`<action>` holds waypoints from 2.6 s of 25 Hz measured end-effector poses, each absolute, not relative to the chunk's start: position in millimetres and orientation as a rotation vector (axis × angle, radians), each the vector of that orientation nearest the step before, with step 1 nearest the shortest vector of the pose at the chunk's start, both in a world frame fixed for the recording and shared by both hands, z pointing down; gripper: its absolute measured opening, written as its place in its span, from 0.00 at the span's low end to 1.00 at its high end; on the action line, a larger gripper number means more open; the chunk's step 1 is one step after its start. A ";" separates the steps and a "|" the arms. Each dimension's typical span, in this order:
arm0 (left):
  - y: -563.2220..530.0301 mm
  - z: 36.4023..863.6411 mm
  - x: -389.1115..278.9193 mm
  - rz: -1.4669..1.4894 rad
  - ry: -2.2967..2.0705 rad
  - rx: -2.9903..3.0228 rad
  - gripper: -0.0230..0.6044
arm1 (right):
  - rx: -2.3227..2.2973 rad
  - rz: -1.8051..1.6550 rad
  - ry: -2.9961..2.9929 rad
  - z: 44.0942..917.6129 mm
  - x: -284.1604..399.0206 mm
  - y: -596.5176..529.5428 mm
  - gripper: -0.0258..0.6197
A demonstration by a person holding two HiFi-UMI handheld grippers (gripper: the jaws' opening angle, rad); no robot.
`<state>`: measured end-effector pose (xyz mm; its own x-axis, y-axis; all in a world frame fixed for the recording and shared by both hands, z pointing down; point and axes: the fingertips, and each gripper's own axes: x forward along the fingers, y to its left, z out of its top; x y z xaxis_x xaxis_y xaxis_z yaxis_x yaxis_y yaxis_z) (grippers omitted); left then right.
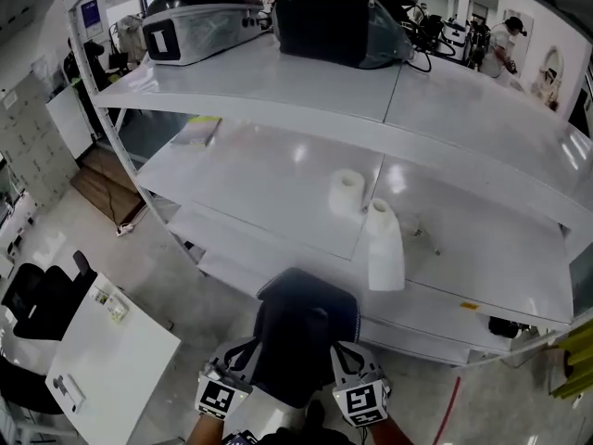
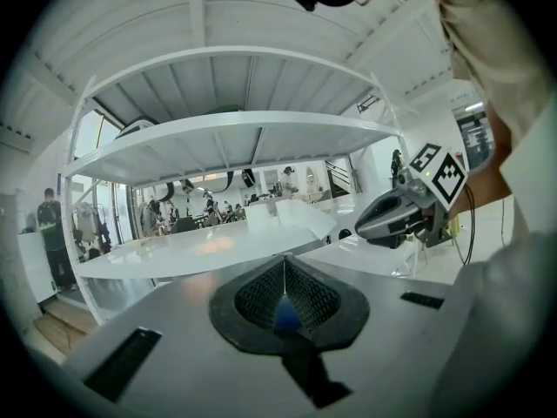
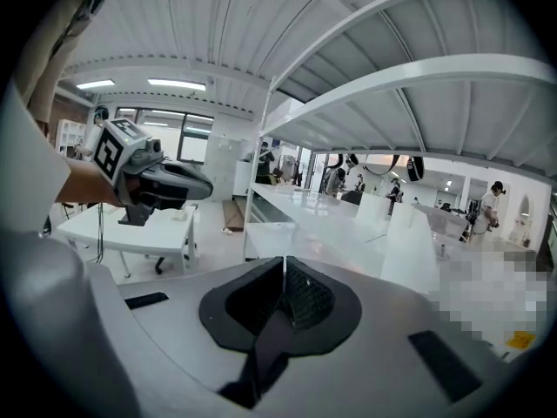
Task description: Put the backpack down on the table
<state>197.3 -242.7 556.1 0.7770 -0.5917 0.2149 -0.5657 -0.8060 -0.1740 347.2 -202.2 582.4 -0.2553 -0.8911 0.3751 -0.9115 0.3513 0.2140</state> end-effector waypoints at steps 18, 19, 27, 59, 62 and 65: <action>-321.8 722.8 225.9 -0.689 1.079 -2.961 0.08 | 1.416 0.426 -2.197 756.6 365.8 -265.2 0.33; -325.0 735.8 224.9 -0.709 1.084 -2.974 0.16 | 1.417 0.453 -2.193 768.7 364.4 -266.2 0.34; -345.6 842.9 214.1 -0.843 1.144 -3.016 0.41 | 1.450 0.558 -2.100 856.2 364.0 -275.7 0.39; -345.2 755.5 179.4 -0.539 1.163 -3.068 0.11 | 1.502 0.436 -2.381 754.7 271.9 -291.8 0.15; -327.5 728.6 145.3 -0.531 1.239 -3.064 0.11 | 1.440 0.412 -2.420 726.8 244.2 -281.8 0.15; -310.0 695.1 122.1 -0.487 1.277 -3.051 0.11 | 1.435 0.354 -2.444 692.9 231.0 -287.8 0.15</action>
